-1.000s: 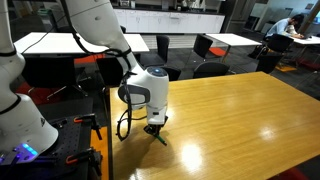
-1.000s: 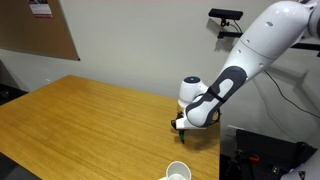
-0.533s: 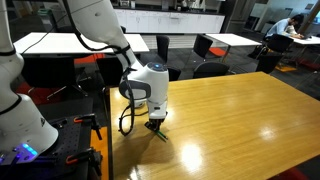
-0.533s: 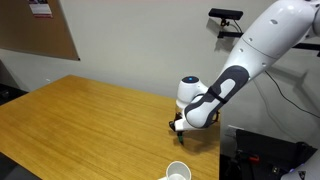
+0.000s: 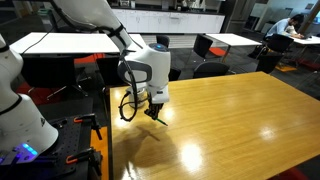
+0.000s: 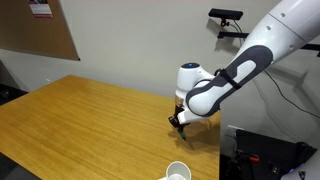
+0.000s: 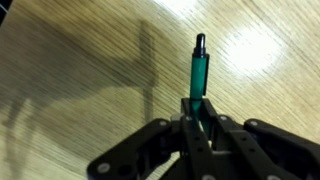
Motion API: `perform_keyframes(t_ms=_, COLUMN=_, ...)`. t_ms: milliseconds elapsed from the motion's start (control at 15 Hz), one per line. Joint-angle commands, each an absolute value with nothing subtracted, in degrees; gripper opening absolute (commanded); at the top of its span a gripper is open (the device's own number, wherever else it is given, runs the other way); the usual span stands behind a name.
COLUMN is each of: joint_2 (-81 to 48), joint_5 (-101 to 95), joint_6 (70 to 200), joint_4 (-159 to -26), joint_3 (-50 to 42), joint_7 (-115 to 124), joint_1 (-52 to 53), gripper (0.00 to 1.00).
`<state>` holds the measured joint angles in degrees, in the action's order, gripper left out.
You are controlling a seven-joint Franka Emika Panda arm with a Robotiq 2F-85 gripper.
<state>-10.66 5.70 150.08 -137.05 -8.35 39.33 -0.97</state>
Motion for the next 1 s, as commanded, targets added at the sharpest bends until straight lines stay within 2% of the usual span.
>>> perform_keyframes(t_ms=0, joint_2=-5.3, joint_5=5.8, joint_6=142.9, joint_4=-137.5, joint_3=-7.4, joint_7=34.1, joint_1=-1.7, gripper=0.03)
perform_keyframes(t_ms=933, joint_2=1.7, joint_5=4.8, joint_6=131.1, joint_4=-136.3, joint_3=-2.8, joint_7=21.7, joint_1=-0.9, gripper=0.03)
